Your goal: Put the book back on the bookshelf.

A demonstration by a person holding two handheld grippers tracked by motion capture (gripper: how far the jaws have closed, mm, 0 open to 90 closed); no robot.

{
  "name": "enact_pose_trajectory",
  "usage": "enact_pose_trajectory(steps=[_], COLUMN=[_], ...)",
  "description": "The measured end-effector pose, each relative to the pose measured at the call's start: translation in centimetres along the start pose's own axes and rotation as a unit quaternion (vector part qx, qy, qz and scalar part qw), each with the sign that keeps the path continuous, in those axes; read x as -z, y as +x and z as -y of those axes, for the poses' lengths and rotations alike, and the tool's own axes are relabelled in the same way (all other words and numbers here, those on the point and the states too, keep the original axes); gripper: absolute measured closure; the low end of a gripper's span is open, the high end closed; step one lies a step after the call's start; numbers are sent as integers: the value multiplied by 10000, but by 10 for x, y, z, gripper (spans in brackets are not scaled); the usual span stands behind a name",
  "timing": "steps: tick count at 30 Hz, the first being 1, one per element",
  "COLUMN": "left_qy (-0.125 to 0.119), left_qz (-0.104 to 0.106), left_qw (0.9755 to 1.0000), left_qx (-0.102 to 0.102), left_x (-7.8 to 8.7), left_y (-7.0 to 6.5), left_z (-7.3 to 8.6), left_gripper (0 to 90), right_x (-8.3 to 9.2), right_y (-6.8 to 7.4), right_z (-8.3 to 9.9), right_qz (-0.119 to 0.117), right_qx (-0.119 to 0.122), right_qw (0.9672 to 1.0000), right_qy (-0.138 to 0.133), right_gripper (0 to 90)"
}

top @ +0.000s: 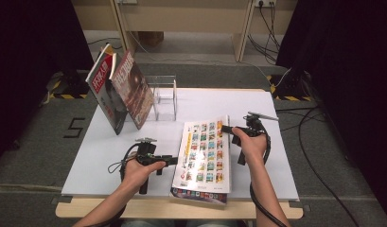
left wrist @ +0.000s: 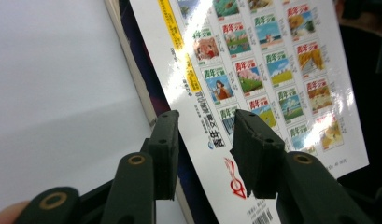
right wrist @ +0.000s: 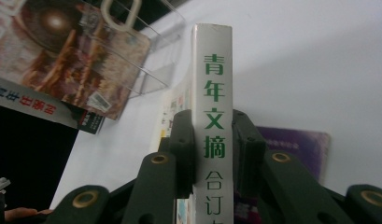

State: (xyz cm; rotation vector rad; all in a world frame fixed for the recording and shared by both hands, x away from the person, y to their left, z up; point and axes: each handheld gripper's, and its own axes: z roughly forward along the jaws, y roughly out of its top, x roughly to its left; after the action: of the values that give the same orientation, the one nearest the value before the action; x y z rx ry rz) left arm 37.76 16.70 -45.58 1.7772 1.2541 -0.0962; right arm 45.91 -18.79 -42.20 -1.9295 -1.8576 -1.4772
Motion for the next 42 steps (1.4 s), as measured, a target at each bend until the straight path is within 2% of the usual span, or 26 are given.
enact_pose_trajectory(steps=[1,2,5,7,9,15,21,23,27,30,35,39,41,42], left_qy=[-11,-38,-116,-168,-192,-292,-520,-615,-778,-781,-798,-922,-1024,-1054], left_qz=[-2,-3,-41,-68,-77,-54,-99,-136,-133,-129,-161,-308,-458,-540], left_qw=[10000,10000,9999,9998,9998,9995,9986,9980,9969,9969,9967,9953,9936,9928], left_qx=[-9,2,-21,-34,-63,-77,-74,-60,35,43,39,-40,-126,-178], left_x=[2,5,14,20,24,38,55,61,68,70,72,75,77,78], left_y=[1,2,6,8,10,14,18,20,24,25,26,26,25,25], left_z=[1,2,7,12,15,32,44,47,51,54,57,57,56,56], left_gripper=[599,597,590,586,583,577,574,574,574,572,573,571,561,557], right_x=[4,5,12,17,20,28,33,33,30,29,27,25,23,23], right_y=[11,17,41,58,70,102,125,132,144,152,163,172,177,178], right_z=[0,0,0,2,4,7,8,9,11,11,9,8,7,7], right_qz=[0,12,61,138,214,243,149,113,17,-50,-190,-246,-231,-224], right_qx=[202,298,701,1017,1230,1675,1934,2006,2066,2113,2134,2183,2237,2240], right_qw=[9997,9993,9962,9918,9878,9754,9655,9636,9616,9601,9594,9556,9527,9525], right_qy=[-128,-204,-512,-756,-929,-1409,-1737,-1766,-1806,-1833,-1836,-1963,-2042,-2050], right_gripper=[742,742,742,741,741,742,742,742,742,742,742,742,742,742])
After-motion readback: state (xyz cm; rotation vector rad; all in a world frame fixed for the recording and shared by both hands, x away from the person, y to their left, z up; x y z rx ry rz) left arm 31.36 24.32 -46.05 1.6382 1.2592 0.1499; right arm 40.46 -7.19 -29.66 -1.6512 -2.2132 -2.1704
